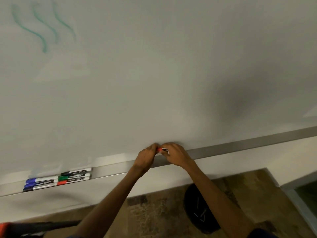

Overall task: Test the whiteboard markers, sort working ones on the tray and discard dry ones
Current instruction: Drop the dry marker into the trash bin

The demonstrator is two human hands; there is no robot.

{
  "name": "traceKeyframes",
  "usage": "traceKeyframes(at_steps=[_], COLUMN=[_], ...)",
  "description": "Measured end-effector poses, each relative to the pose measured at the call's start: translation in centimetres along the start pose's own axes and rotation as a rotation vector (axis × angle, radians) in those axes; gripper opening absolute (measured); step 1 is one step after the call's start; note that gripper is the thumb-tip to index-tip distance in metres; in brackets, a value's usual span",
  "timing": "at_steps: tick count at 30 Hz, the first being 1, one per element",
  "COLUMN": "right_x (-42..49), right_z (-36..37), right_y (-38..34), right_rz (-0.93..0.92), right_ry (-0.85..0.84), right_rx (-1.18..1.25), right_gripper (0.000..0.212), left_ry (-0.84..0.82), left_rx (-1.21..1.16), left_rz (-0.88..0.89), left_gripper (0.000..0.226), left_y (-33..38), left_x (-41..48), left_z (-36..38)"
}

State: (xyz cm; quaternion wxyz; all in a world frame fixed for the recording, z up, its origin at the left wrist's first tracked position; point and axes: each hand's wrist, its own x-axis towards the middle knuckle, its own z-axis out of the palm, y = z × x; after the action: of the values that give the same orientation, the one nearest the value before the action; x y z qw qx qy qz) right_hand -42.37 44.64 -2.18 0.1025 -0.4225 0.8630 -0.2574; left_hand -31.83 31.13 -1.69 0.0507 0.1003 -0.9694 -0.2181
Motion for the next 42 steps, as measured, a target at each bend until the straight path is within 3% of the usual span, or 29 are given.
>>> traceKeyframes(at_steps=[10,18,24,28,32,37,42], right_x=[-2.0,-2.5,-1.6,-0.2,0.9,1.7,1.9], right_z=[-1.6,-1.3,-2.3,-4.2,-6.6,-10.1,-13.2], right_y=[-10.6,-19.4,-22.3,-28.9,-34.5,-38.9,-43.0], right_rz=[-0.223,-0.226,-0.122,-0.103,-0.208,-0.398,-0.437], right_ry=[0.299,0.351,0.417,0.465,0.547,0.537,0.472], right_rx=[-0.153,-0.198,-0.115,0.196,0.457,0.596,0.985], right_gripper=[0.03,0.045,0.069,0.047,0.026,0.016,0.028], left_ry=[0.14,0.26,0.486,0.685,0.821,1.051,1.255], left_rx=[0.117,0.168,0.203,0.164,0.096,0.011,-0.052], left_rz=[0.179,0.263,0.205,0.133,0.099,0.077,0.028], left_gripper=[0.03,0.034,0.016,0.018,0.025,0.025,0.036], left_y=[-3.4,-6.0,-10.2,-11.2,-10.1,-8.8,-10.0], left_x=[-6.1,-11.8,-14.9,-15.6,-15.9,-15.4,-14.6], left_z=[-8.1,-15.1,-21.3,-24.7,-27.7,-32.7,-37.2])
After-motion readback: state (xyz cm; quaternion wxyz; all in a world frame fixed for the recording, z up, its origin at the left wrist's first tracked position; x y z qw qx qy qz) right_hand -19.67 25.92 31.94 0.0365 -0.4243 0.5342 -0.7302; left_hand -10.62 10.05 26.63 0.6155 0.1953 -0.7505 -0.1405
